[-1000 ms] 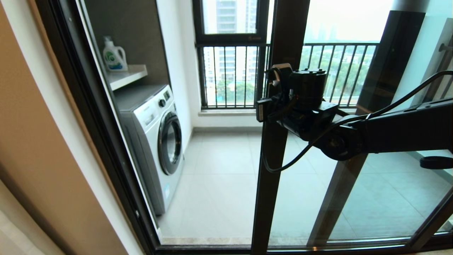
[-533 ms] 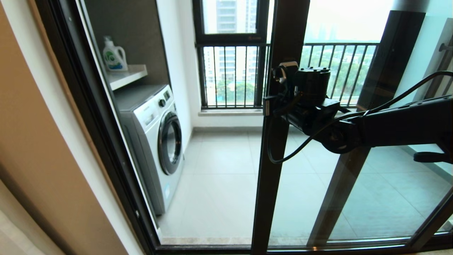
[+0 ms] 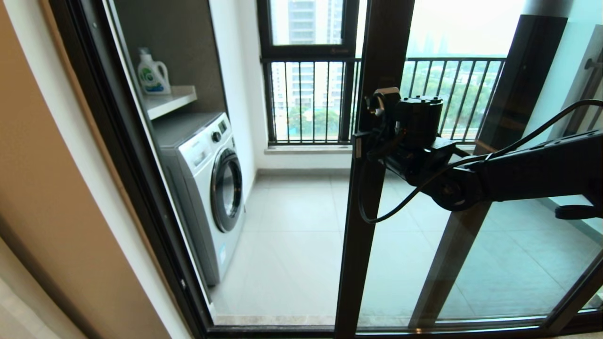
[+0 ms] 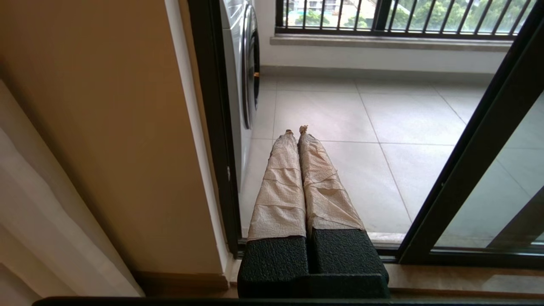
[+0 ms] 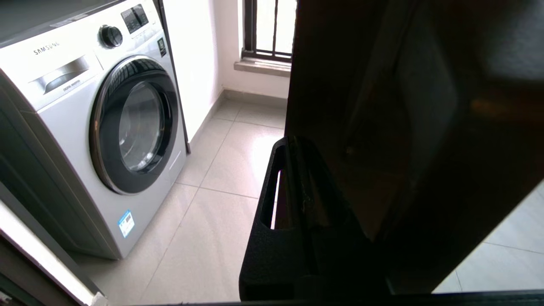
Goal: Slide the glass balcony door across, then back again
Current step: Open the slid door
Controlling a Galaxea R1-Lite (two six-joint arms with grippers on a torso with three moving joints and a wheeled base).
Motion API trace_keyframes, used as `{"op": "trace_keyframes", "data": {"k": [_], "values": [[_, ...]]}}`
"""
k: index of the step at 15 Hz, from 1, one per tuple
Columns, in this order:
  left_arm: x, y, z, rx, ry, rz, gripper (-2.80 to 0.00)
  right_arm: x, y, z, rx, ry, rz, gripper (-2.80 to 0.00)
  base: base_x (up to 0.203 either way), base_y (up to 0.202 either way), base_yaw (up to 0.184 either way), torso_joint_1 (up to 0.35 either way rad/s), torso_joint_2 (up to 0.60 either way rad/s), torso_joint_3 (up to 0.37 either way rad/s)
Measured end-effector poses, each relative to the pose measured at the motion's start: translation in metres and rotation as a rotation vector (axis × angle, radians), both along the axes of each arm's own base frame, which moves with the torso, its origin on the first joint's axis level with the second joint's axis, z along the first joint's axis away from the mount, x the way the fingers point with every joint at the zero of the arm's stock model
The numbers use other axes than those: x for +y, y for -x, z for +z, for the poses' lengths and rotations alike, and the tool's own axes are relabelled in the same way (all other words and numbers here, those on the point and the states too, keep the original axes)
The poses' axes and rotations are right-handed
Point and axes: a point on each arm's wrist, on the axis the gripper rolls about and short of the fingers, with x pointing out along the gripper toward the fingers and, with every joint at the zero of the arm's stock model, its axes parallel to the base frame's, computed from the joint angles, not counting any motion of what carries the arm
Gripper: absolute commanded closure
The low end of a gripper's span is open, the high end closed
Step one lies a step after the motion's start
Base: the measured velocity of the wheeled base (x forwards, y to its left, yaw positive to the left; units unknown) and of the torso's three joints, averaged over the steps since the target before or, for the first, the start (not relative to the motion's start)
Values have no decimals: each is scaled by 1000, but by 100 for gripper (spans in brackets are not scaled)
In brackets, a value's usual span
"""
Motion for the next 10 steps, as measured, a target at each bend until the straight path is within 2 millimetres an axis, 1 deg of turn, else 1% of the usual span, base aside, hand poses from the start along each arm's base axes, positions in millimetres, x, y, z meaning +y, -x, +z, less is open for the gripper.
{"op": "trace_keyframes", "data": {"k": [4,10], "values": [[0,0,0,0,0,0,0,-17,0,1,-5,0,-52,0,0,0,0,0,0,0],[0,0,0,0,0,0,0,-39,2,10,-26,-9,-105,0,0,0,0,0,0,0]]}}
